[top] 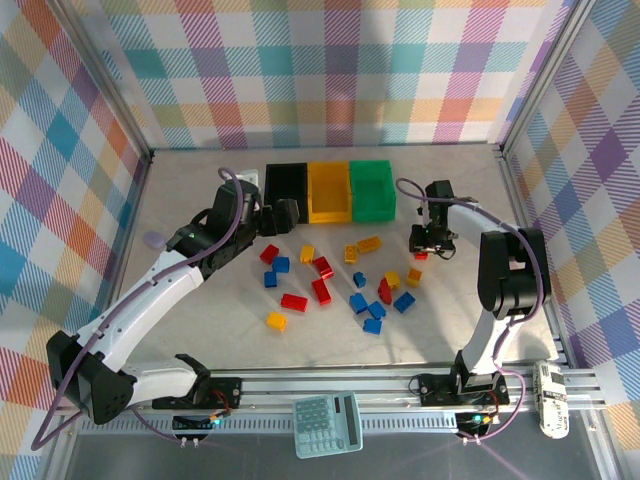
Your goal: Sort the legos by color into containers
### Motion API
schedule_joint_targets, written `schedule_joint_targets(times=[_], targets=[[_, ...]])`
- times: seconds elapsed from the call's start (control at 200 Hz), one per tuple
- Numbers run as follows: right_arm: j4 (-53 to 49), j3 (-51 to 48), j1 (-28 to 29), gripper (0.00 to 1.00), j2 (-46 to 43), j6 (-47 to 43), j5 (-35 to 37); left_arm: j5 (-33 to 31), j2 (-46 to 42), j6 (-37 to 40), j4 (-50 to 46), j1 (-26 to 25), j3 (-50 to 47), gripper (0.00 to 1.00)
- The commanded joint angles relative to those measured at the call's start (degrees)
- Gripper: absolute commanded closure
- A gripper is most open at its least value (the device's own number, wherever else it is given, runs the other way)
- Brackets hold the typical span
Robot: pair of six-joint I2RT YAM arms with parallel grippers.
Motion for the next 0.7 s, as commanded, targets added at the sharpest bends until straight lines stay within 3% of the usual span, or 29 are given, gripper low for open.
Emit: schedule_joint_targets(times=[0.0,0.365,0.695], targets=[[-0.7,1.6,0.2,0.72,-0.4,-0.9,-0.9,-0.2,-0.1,0.7,-1.7,-0.6,1.6,0.0],[-2.8,10.8,1.1,0.76,-7.5,1.1,-8.3,0.2,-1.8,-1.5,-0.4,-2.3,0.0,0.0],[-4.4,31.6,5.4,0.76,5.9,1.4,-10.5,-3.3,0.6,-3.6,-7.4,-6.3,2.5,0.0]])
